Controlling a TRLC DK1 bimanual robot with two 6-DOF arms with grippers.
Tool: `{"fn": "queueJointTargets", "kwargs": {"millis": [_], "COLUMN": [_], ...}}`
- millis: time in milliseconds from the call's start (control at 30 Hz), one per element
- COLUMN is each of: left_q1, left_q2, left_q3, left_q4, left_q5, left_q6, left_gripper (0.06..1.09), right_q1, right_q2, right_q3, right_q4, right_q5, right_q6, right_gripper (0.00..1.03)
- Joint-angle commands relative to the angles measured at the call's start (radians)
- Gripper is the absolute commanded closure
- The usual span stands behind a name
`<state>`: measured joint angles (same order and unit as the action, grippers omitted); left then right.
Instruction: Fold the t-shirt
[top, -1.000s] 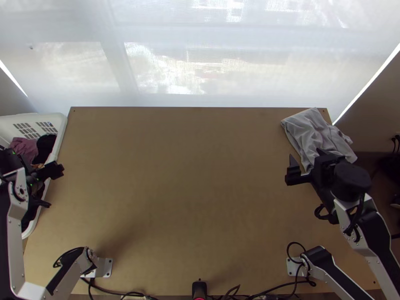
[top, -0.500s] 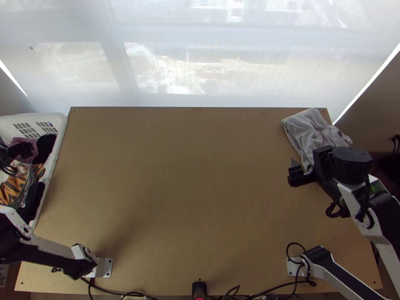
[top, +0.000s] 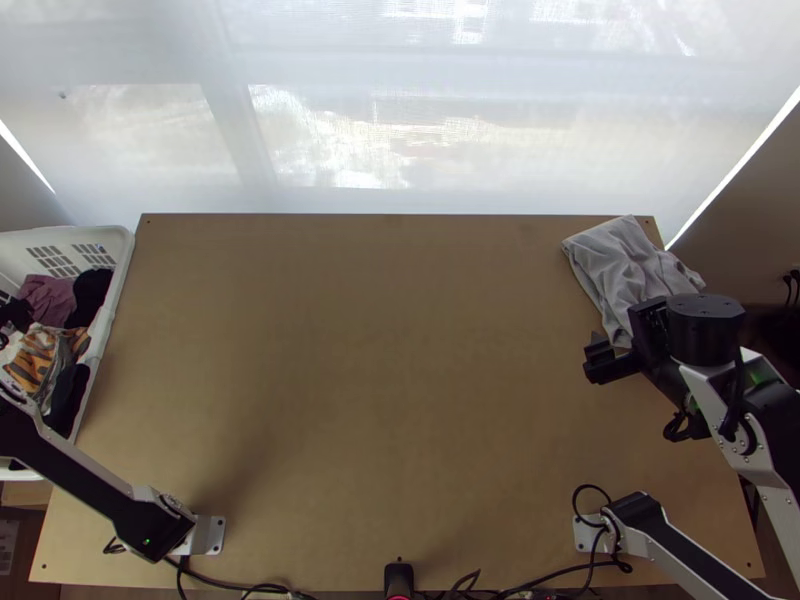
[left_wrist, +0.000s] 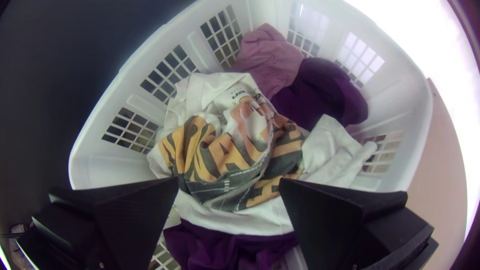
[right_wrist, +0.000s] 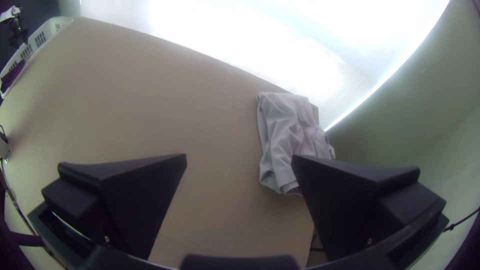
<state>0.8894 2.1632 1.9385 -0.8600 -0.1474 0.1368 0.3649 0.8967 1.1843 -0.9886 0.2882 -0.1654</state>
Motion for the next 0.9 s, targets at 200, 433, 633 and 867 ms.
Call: {"fn": "queueJointTargets", "kwargs": {"millis": [200, 433, 633, 867], "left_q1": [0.056, 0.072, 0.051, 0.029], "left_q2": [0.35, 0.469, 0.508, 0.509], "left_q3": [0.189, 0.274, 0.3, 0.3], "left_q4": [0.136, 0.151, 0.17, 0.164], "left_q5": [-0.018, -0.032, -0.027, 0.055], "left_q6": [0.034, 0.038, 0.07, 0.095], "left_gripper": [0.1, 0.1, 0.3, 1.05], "right_q1": [-0.018, -0.053, -0.089, -0.116], "right_q2": [-0.001, -0.015, -0.03, -0.038], "right_q3": [-0.006, -0.014, -0.02, -0.025], "right_q4": [-0.078, -0.117, -0.14, -0.145], "right_q5": [0.009, 0.016, 0.016, 0.016], "right_q6": [-0.01, -0.01, -0.005, -0.003], "right_gripper": [0.05, 0.05, 0.05, 0.05]}}
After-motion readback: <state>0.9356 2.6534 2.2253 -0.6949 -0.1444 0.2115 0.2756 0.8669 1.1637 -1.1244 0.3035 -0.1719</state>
